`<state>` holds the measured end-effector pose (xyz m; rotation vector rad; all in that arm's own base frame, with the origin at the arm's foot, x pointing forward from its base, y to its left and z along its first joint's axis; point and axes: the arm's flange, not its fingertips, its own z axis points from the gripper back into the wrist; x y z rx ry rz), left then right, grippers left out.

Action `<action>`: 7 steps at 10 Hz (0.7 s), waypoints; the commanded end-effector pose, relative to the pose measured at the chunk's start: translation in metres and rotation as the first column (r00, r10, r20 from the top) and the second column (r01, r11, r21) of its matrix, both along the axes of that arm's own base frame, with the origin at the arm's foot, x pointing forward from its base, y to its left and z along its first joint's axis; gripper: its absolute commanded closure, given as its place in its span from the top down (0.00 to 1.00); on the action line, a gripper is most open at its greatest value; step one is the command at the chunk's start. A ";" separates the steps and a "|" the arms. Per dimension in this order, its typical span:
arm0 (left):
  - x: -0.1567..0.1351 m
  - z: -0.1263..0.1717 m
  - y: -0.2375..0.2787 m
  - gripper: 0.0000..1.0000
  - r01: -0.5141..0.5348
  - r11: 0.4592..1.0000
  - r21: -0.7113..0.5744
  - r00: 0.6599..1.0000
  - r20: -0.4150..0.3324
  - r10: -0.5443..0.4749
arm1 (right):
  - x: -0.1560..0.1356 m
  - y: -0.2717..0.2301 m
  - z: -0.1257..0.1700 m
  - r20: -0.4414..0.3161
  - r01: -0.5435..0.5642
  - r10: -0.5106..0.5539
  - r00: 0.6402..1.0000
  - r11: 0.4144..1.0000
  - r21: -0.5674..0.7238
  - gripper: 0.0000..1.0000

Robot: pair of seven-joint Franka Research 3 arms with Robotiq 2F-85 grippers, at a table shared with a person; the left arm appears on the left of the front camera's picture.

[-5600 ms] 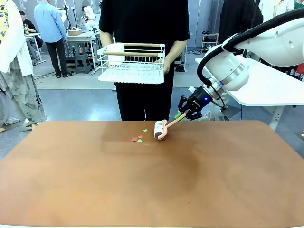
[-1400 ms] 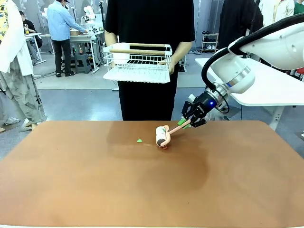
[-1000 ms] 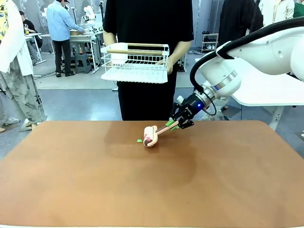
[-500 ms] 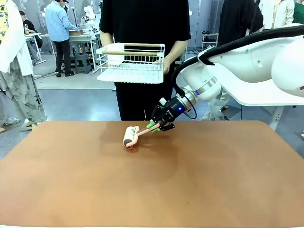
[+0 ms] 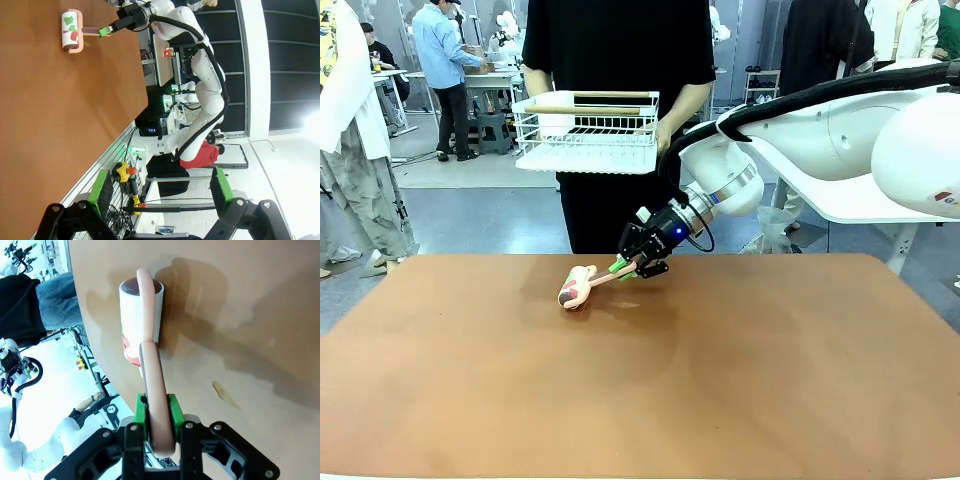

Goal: Clean the table.
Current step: Clean the table with the Lint Roller when the human lifts the Dish drying rack.

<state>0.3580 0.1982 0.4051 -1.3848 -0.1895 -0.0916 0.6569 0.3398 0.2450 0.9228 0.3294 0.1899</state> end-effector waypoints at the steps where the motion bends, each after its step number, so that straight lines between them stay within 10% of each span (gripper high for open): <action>1: -0.002 0.001 0.002 1.00 -0.001 1.000 -0.002 1.000 0.003 0.001 | -0.023 -0.006 -0.023 -0.027 -0.074 0.071 0.997 0.993 -0.097 0.22; 7: -0.002 0.001 0.002 1.00 -0.001 1.000 -0.002 1.000 0.003 0.001 | -0.020 -0.103 0.054 0.077 -0.035 0.028 0.997 0.996 0.087 0.22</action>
